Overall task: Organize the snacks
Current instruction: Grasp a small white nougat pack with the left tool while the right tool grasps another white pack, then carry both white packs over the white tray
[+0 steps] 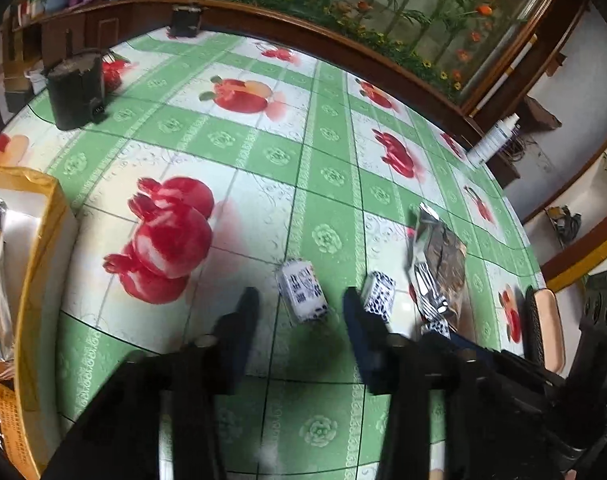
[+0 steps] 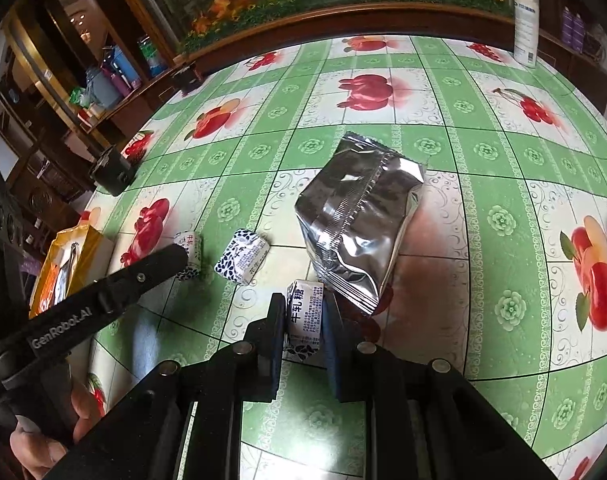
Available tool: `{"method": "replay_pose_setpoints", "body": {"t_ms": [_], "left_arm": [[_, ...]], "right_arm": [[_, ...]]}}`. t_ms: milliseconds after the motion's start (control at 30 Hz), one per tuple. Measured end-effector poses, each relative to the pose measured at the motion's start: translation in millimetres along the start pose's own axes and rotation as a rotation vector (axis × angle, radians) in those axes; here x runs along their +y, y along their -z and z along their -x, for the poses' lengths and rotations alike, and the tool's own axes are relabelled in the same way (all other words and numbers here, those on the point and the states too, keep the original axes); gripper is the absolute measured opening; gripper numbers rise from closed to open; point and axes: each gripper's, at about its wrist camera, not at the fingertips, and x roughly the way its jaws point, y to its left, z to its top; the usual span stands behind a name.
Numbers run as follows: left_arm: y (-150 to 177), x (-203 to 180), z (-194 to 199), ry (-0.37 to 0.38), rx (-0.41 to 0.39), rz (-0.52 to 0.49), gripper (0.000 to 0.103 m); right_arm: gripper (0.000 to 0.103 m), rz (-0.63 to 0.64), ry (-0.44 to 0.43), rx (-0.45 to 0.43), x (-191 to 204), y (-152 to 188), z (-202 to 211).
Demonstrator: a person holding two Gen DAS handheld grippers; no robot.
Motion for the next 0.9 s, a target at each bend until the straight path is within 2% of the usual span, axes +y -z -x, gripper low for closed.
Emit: {"method": "replay_pose_setpoints", "body": {"t_ms": [200,233,267,333,467,600,900], "left_arm": [[1,-11,-10,-0.063,0.012,-0.059,0.045],[1,-17,-11,-0.099,0.003,-0.095,0.042],[1,-19,-13,-0.122,-0.001,-0.111,0.031],[2,-22,-15,-0.166,-0.016,-0.143,0.021],[6,-24,-15,-0.259,-0.055,-0.213,0.018],[7,-15,-5,-0.216,-0.068,-0.185,0.018],[9,-26,22,-0.147,-0.174,-0.196,0.018]], "right_arm": [[0.02,-0.016,-0.016,-0.008,-1,0,1],[0.02,-0.019,-0.016,-0.005,-2,0,-1],[0.02,-0.018,-0.018,-0.014,-1,0,-1],[0.02,-0.006,-0.006,-0.022,2,0,-2],[0.02,0.046,0.038,-0.034,11,2,-2],[0.016,0.038,0.012,-0.052,8,2,2],[0.017,0.034,-0.081,-0.192,14,-3,33]]}}
